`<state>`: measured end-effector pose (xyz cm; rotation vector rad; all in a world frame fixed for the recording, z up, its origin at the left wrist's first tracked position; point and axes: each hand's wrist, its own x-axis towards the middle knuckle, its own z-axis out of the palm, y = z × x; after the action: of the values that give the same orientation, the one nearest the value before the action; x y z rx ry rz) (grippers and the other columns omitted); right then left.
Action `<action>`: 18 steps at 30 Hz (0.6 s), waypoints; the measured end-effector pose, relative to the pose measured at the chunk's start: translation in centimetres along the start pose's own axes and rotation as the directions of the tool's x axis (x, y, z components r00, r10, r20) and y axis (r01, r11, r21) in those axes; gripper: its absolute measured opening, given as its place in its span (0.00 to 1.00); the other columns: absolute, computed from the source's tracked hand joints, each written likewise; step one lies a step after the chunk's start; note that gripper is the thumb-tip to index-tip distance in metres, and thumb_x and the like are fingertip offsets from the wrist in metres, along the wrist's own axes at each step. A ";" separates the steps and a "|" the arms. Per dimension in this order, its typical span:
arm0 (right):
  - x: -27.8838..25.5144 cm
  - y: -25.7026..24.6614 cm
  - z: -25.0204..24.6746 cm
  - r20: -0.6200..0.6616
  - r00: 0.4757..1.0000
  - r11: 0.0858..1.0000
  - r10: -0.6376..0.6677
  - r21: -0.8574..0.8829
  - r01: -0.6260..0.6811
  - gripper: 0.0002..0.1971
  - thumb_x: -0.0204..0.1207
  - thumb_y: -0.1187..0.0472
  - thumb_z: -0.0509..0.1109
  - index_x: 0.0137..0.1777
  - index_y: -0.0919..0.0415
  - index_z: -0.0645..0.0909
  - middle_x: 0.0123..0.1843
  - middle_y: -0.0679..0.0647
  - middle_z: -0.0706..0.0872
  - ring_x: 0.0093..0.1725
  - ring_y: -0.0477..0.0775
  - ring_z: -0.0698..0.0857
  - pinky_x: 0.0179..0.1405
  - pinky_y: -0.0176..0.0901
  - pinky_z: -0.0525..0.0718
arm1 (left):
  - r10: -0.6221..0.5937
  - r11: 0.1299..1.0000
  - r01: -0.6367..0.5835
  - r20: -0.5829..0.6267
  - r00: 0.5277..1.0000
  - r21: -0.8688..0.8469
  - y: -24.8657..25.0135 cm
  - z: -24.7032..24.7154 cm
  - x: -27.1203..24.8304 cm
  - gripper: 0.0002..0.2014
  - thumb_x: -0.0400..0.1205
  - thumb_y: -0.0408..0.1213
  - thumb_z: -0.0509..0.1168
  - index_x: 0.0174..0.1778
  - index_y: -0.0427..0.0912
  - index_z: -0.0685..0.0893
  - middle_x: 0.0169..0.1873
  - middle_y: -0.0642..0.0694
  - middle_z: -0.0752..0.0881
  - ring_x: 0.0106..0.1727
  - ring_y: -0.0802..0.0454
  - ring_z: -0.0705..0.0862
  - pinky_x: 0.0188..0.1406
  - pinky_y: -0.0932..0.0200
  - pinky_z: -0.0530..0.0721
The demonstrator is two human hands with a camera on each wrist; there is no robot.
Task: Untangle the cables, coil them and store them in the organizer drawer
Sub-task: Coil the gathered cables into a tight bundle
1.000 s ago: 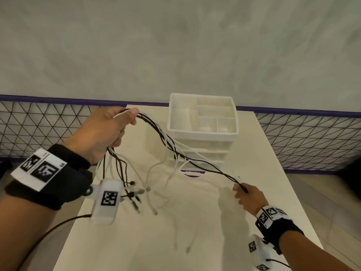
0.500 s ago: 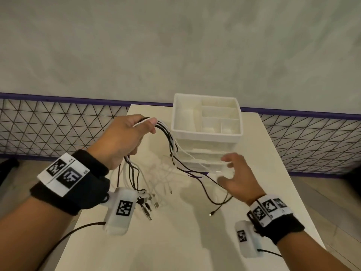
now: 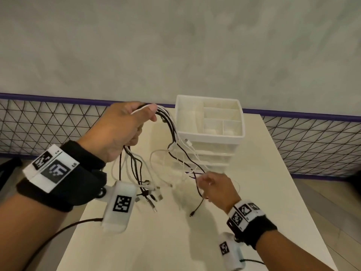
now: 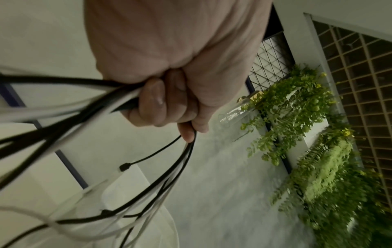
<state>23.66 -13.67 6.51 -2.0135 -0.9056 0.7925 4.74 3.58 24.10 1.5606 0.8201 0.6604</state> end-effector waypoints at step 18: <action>0.8 6.5 -4.6 0.281 0.900 0.780 0.333 -0.619 -0.095 0.18 0.74 0.45 0.74 0.64 0.41 0.81 0.63 0.44 0.79 0.69 0.52 0.80 0.68 0.39 0.75 | 0.001 0.997 -0.005 0.053 0.999 0.074 0.5 -0.9 0.3 0.13 0.83 0.49 0.67 0.39 0.44 0.87 0.20 0.54 0.63 0.22 0.55 0.58 0.19 0.62 0.59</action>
<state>29.78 -17.71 3.25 -2.6047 -1.2762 1.1667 4.23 4.35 24.74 1.6397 0.8104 0.5947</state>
